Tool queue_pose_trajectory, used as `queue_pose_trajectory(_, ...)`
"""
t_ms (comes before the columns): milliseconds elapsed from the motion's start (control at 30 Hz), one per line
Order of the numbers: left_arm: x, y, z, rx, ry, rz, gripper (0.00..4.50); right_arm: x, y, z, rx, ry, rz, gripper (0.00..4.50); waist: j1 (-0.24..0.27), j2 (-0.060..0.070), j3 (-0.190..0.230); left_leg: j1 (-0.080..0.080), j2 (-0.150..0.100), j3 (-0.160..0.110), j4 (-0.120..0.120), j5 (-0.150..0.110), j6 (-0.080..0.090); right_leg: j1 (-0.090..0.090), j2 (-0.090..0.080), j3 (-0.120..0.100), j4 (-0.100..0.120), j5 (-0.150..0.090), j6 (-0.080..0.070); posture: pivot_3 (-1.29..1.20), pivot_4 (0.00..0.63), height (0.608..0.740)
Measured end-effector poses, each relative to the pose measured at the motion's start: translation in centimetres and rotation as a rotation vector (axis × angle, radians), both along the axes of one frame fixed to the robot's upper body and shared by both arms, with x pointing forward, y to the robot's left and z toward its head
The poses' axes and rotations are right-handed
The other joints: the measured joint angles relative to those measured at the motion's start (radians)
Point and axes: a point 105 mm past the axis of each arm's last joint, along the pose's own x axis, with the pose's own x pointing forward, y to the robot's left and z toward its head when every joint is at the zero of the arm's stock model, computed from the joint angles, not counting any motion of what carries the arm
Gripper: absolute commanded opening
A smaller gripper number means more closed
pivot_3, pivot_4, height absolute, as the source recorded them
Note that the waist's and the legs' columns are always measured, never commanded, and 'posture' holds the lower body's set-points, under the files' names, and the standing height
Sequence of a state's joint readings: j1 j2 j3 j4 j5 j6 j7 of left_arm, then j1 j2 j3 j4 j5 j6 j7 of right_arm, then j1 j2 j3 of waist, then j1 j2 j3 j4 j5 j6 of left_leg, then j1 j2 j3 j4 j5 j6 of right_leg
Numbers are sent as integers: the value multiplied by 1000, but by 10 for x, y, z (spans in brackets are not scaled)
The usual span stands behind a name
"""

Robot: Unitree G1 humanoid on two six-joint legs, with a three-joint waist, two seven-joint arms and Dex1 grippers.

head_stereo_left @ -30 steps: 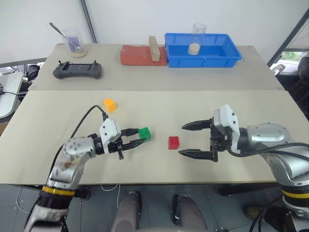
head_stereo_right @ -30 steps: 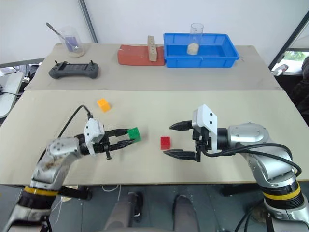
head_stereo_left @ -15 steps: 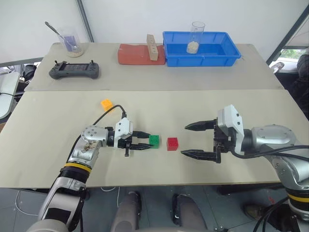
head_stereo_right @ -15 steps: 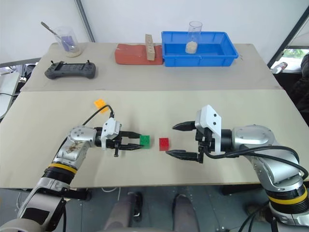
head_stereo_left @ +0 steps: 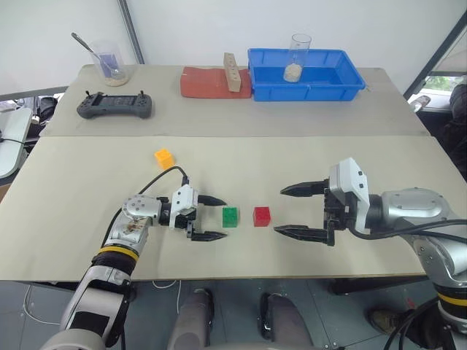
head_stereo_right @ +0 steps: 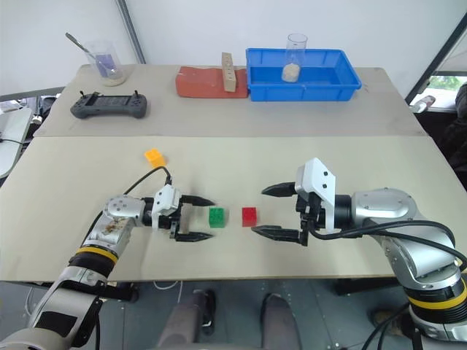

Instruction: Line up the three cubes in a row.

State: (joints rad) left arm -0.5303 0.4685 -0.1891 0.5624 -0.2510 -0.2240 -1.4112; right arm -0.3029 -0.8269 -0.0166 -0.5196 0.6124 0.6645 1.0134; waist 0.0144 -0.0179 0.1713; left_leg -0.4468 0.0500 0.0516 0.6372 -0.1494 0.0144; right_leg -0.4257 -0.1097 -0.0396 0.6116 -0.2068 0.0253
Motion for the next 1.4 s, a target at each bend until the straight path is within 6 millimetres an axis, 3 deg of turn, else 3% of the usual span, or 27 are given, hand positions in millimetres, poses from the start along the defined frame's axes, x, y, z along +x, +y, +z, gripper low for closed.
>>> queue_pose_trajectory(233,-4,31,31,-16,-86,106,4448,7,12,14,43,-48,6,4500,-15,0,0,0,2,0,-1,0,0,-2,0,0,1,0,0,0,150,740)
queue_pose_trajectory(433,1,67,64,-177,-112,539,4448,17,45,48,134,-100,26,4500,-19,0,0,1,2,0,-2,-2,-3,-2,0,0,2,0,0,0,150,740)
queue_pose_trajectory(600,6,99,52,-276,-94,949,4448,22,62,64,160,-103,23,4500,-7,-1,0,1,1,1,-2,-2,-4,-2,-1,0,1,1,0,0,150,740)
queue_pose_trajectory(767,11,114,40,-295,-120,1199,4448,25,65,62,150,-93,19,4500,4,-2,0,0,1,1,-1,-3,-4,-2,-1,0,1,1,0,0,150,740)
queue_pose_trajectory(1200,51,95,9,-295,-102,1416,4448,30,58,52,101,-85,-10,4500,0,-3,0,0,1,2,-1,-3,-4,-2,0,0,1,4,0,0,150,740)
queue_pose_trajectory(1400,72,82,12,-353,-80,1505,4448,31,53,46,90,-70,-29,4500,1,-4,0,0,0,2,0,-2,-4,0,-1,0,0,6,4,0,150,740)
